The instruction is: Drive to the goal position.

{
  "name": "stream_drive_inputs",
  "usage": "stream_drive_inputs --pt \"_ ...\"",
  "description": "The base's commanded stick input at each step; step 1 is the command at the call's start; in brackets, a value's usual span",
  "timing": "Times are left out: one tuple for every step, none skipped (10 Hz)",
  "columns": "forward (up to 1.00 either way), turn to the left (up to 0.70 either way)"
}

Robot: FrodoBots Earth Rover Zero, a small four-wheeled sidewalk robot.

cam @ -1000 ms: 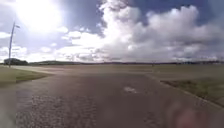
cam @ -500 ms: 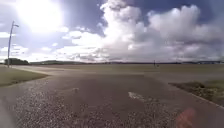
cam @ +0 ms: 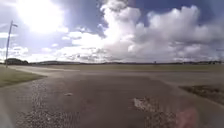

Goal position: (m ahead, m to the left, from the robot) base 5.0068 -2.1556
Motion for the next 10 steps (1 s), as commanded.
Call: stream_drive_inputs --pt "0.85 0.00" --pt "0.85 0.00" --pt "0.85 0.00" --pt "0.85 0.00" --pt "0.85 0.00" --pt "0.85 0.00" --pt "0.85 -0.07" --pt "0.85 -0.23" --pt "0.85 -0.34" --pt "0.85 -0.34"
